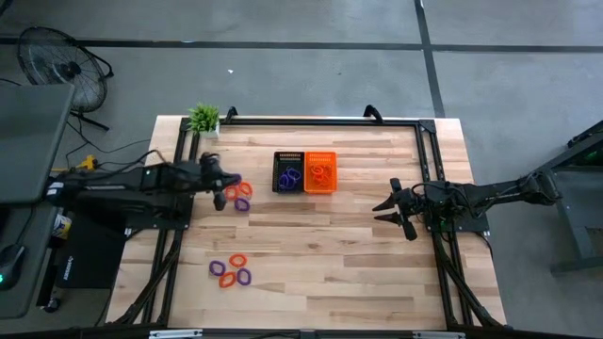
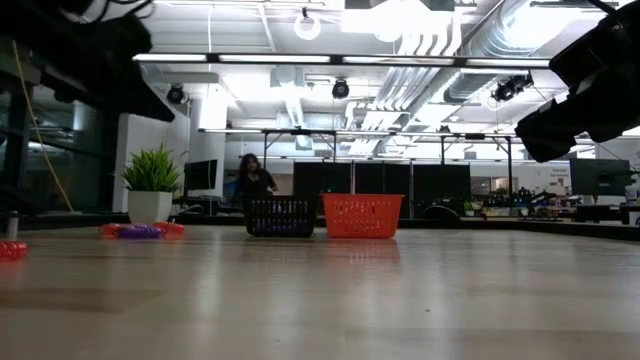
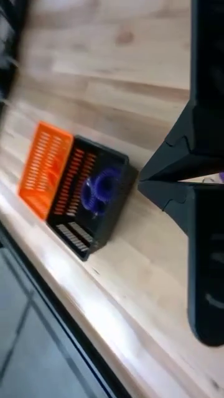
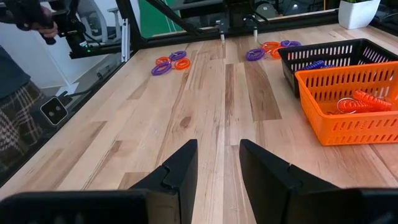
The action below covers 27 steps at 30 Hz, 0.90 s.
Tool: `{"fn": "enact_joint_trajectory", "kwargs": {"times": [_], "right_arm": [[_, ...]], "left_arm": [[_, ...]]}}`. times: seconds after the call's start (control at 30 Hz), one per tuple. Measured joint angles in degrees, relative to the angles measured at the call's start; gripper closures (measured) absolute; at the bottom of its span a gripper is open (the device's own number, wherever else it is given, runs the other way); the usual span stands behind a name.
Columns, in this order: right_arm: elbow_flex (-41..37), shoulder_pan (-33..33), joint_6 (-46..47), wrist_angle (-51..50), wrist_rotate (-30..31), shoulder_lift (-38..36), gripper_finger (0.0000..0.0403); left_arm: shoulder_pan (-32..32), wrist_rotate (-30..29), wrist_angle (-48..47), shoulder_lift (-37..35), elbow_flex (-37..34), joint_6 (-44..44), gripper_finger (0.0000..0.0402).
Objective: Sort spring keychains into baskets
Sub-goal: Put the purple spring keychain into the black basket
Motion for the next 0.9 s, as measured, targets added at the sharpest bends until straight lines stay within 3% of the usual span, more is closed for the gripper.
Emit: {"fn": "enact_joint_trajectory", "kwargs": {"times": [0.1,0.23,0.47,0.7,0.9], "right_arm": [[0.0,-0.01,0.0,0.0,0.0,0.0,0.0289],[0.0,-0.01,0.0,0.0,0.0,0.0,0.0289],[-0.02,-0.01,0.0,0.0,0.0,0.02,0.0289],[-0.02,-0.01,0.0,0.02,0.0,0.0,0.0289],[-0.02,0.0,0.0,0.02,0.0,0.01,0.0289]], "left_arm": [[0.53,-0.14,-1.52,7.22,4.56,-0.02,0.04],[6.24,1.72,-6.72,14.28,9.71,-2.35,0.04],[18.78,11.45,-15.95,24.76,15.97,-6.26,0.0393],[25.72,16.27,-24.26,32.96,19.59,-5.9,0.0313],[29.04,16.92,-24.57,38.77,19.96,-2.34,0.0239]]}}
